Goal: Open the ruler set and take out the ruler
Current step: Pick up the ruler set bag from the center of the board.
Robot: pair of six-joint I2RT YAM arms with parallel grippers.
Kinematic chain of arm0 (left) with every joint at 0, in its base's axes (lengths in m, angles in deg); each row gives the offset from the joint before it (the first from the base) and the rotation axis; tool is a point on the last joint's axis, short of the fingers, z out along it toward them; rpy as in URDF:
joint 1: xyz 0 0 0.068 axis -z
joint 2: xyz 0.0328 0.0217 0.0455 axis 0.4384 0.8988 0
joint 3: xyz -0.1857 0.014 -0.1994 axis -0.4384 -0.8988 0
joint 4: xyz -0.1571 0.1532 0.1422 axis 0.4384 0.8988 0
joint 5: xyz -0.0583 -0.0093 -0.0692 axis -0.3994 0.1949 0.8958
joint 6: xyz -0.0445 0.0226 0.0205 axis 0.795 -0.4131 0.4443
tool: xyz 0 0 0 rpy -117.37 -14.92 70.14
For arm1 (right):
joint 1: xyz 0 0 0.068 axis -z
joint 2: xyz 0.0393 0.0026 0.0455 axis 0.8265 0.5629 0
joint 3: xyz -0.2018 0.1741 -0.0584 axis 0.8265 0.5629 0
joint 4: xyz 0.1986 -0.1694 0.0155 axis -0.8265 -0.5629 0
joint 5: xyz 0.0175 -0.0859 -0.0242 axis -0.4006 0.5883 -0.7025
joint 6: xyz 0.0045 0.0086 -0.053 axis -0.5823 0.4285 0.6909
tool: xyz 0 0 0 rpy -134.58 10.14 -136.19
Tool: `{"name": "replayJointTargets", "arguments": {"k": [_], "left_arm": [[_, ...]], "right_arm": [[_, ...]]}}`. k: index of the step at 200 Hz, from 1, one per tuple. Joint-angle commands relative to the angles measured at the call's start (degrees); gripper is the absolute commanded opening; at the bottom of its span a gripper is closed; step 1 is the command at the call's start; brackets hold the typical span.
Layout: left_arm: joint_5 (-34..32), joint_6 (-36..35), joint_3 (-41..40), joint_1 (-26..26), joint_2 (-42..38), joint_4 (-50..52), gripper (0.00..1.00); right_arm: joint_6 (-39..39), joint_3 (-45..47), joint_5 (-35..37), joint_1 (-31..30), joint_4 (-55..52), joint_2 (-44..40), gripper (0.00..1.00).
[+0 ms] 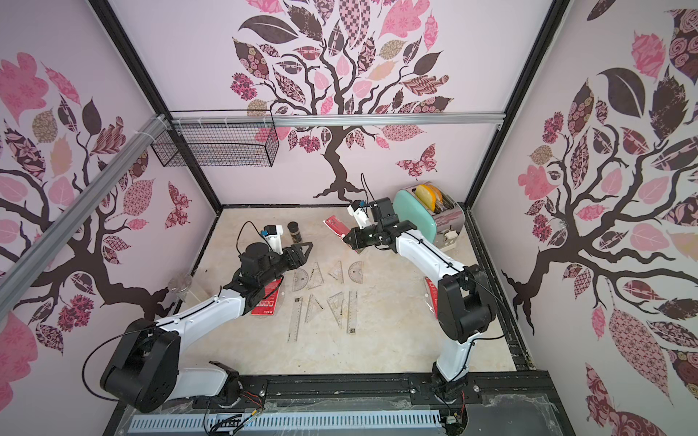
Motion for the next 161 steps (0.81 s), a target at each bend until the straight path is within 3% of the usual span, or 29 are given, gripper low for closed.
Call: {"name": "replayJointTargets", "arguments": {"k": [1,120,161], "left_arm": [[3.86,2.8,2.16,0.72,2.8,-5.55,0.63],[1.74,4.4,12.45,5.06,12.33,-1.4,0.65],[1.42,5.79,13.77,5.04,14.95,-2.29,0.6]], "right_arm": [[1.08,0.69,0.54,-1.2,1.4,-1.56,0.0],[2.59,2.53,3.24,-3.84,1.12,-4.55,0.0],[3.09,2.6,3.9,-4.67,0.96,-4.62,0.0]]}}
